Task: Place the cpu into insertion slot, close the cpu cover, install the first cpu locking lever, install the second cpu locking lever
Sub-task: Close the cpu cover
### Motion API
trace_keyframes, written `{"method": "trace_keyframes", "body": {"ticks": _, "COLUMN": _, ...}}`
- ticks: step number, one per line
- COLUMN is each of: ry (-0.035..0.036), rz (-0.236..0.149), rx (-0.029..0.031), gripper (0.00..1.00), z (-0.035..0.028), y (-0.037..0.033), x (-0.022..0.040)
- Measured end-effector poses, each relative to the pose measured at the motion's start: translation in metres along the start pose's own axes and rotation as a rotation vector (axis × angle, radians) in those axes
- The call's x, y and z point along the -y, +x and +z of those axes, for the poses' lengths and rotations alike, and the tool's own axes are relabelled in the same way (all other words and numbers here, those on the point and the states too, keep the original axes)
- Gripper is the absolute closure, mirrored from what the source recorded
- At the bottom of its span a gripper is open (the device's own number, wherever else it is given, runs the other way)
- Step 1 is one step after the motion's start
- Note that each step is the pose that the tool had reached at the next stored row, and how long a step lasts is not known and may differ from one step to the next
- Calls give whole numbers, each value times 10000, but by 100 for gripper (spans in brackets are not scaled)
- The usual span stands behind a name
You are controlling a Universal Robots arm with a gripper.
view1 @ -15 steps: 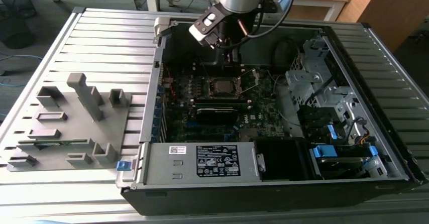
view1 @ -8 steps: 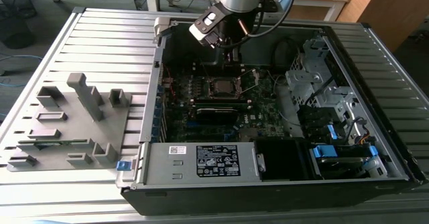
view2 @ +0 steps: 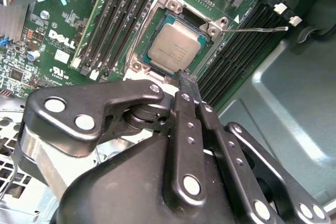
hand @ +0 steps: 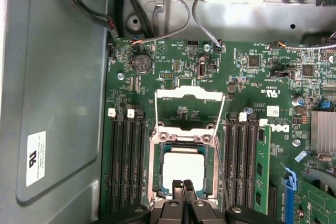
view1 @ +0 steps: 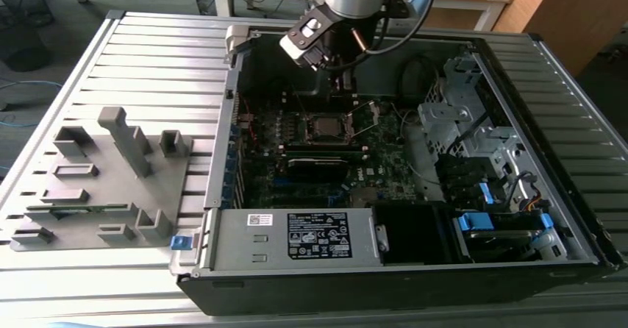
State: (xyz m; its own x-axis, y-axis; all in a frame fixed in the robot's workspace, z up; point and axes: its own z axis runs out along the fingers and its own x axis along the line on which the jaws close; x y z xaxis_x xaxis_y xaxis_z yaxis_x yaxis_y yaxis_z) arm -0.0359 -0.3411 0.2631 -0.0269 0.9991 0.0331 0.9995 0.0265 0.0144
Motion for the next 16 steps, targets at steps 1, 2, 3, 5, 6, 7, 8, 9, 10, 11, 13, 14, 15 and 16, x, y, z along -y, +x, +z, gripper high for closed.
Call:
{"method": "trace_keyframes", "body": {"ticks": 1, "ry": 0, "rz": 0, "rx": 0, "gripper": 90, "z": 0, "y": 0, "x": -8}}
{"method": "trace_keyframes", "body": {"ticks": 2, "ry": 0, "rz": 0, "rx": 1, "gripper": 90, "z": 0, "y": -1, "x": -15}}
{"method": "trace_keyframes", "body": {"ticks": 3, "ry": 0, "rz": -1, "rx": 0, "gripper": 90, "z": 0, "y": -1, "x": -17}}
{"method": "trace_keyframes", "body": {"ticks": 5, "ry": 0, "rz": 0, "rx": 0, "gripper": 90, "z": 0, "y": -1, "x": -18}}
{"method": "trace_keyframes", "body": {"ticks": 6, "ry": 0, "rz": 1, "rx": 0, "gripper": 90, "z": 0, "y": 0, "x": -18}}
{"method": "trace_keyframes", "body": {"ticks": 7, "ry": -1, "rz": 1, "rx": 0, "gripper": 90, "z": 0, "y": 0, "x": -18}}
{"method": "trace_keyframes", "body": {"ticks": 8, "ry": 0, "rz": 0, "rx": 0, "gripper": 90, "z": 0, "y": -1, "x": -18}}
{"method": "trace_keyframes", "body": {"ticks": 9, "ry": 0, "rz": 0, "rx": 0, "gripper": 90, "z": 0, "y": -1, "x": -18}}
{"method": "trace_keyframes", "body": {"ticks": 10, "ry": 0, "rz": -1, "rx": 0, "gripper": 90, "z": 1, "y": -1, "x": -21}}
{"method": "trace_keyframes", "body": {"ticks": 11, "ry": 0, "rz": -2, "rx": 0, "gripper": 90, "z": 1, "y": -1, "x": -24}}
{"method": "trace_keyframes", "body": {"ticks": 13, "ry": -1, "rz": 0, "rx": 0, "gripper": 90, "z": 1, "y": -1, "x": -32}}
{"method": "trace_keyframes", "body": {"ticks": 14, "ry": 0, "rz": -1, "rx": 0, "gripper": 90, "z": 1, "y": -1, "x": -36}}
{"method": "trace_keyframes", "body": {"ticks": 15, "ry": 0, "rz": -1, "rx": 0, "gripper": 90, "z": 1, "y": -1, "x": -42}}
{"method": "trace_keyframes", "body": {"ticks": 16, "ry": 0, "rz": 0, "rx": 0, "gripper": 90, "z": 1, "y": -1, "x": -48}}
